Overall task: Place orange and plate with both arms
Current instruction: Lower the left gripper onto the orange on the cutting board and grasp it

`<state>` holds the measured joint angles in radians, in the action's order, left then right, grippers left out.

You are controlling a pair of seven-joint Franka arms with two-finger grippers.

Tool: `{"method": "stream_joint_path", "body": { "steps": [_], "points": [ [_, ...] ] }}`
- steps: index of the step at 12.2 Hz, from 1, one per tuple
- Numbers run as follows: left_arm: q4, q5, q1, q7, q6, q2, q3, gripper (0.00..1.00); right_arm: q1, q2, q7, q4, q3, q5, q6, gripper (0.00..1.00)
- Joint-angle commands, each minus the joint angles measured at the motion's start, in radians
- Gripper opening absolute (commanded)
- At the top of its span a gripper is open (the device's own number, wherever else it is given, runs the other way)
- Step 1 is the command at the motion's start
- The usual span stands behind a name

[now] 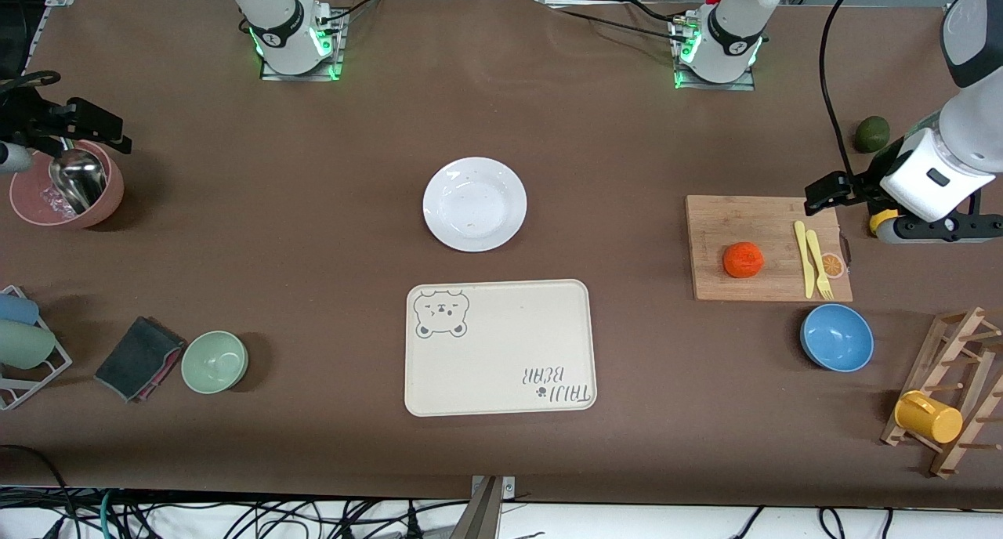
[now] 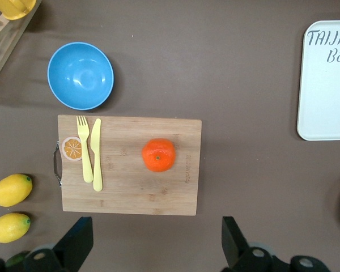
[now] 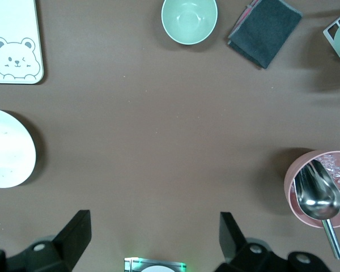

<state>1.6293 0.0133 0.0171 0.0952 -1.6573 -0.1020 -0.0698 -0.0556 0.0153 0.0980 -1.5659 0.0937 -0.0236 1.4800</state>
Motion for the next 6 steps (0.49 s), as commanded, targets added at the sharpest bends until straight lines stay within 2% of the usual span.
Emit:
{"method": "stream_joint_path", "body": {
  "steps": [1, 6],
  "points": [
    [0.004, 0.016, -0.002, -0.022, -0.007, 0.010, 0.005, 1.00, 0.002, 0.008, 0.002, 0.026, 0.000, -0.009, -0.024, 1.00],
    [0.004, 0.016, -0.002, -0.018, -0.006, 0.010, 0.002, 1.00, 0.002, 0.008, 0.003, 0.026, 0.000, -0.007, -0.030, 1.00]
  ]
}}
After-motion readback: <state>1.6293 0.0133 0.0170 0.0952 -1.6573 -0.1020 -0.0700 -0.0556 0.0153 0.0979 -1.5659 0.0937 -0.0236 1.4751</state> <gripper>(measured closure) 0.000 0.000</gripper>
